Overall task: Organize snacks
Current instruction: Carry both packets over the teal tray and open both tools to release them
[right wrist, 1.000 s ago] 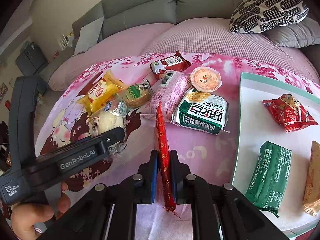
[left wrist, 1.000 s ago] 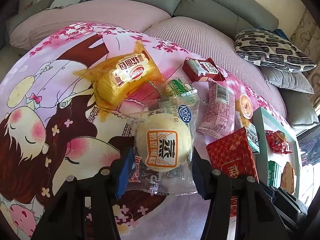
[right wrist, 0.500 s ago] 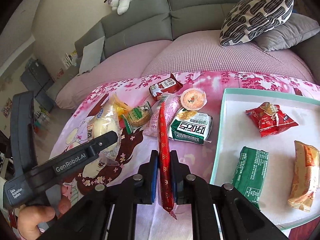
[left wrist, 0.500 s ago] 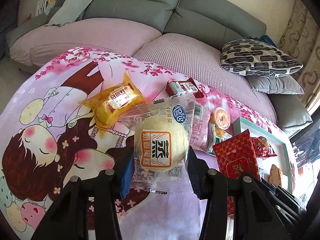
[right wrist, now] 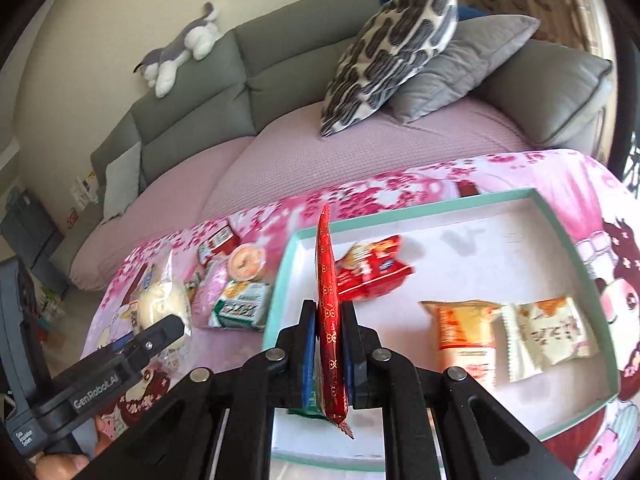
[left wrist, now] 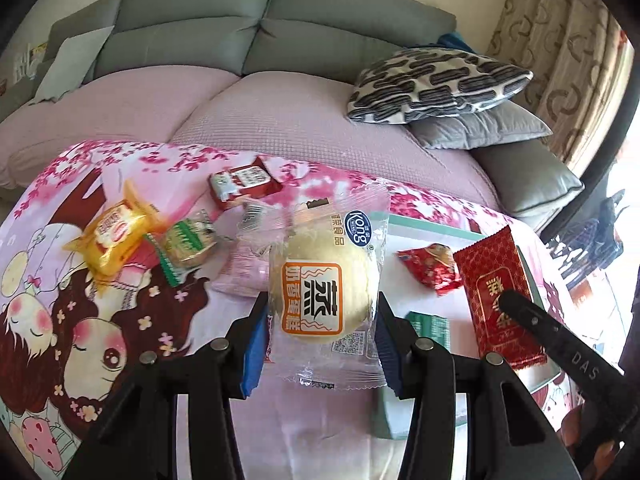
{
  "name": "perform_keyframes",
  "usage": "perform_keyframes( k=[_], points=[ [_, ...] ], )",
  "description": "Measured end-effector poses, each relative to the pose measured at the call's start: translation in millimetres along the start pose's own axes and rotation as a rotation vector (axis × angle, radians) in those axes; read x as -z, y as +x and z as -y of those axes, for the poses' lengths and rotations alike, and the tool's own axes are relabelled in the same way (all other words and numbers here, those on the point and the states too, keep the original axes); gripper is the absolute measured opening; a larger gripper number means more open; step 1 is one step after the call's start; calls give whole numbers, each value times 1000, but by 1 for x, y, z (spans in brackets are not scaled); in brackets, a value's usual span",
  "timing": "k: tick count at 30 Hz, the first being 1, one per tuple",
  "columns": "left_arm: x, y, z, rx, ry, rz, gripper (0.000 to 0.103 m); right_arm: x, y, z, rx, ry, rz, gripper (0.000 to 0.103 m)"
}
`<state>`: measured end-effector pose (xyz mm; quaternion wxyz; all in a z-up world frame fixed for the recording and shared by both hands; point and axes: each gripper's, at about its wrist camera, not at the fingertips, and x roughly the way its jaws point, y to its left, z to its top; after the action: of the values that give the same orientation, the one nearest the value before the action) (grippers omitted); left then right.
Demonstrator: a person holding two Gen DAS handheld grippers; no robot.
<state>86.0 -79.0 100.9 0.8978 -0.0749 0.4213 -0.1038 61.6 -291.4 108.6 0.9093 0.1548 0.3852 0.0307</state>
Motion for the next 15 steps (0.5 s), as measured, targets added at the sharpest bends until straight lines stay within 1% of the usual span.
perform_keyframes(
  k=[4,8,11,15],
  points=[
    [5,7,41,57,82,-17,50,-8,-21,42,89,73,64,12],
    [9,13,76,96,143,-31,50,-12,-34,73,163,109,95,12],
    [11,19,96,120,172,-37,50,-13,-37,89,183,129,113,12],
    [12,30,114,130,195,-43,50,-17,-27,104,191,144,103,12]
  ],
)
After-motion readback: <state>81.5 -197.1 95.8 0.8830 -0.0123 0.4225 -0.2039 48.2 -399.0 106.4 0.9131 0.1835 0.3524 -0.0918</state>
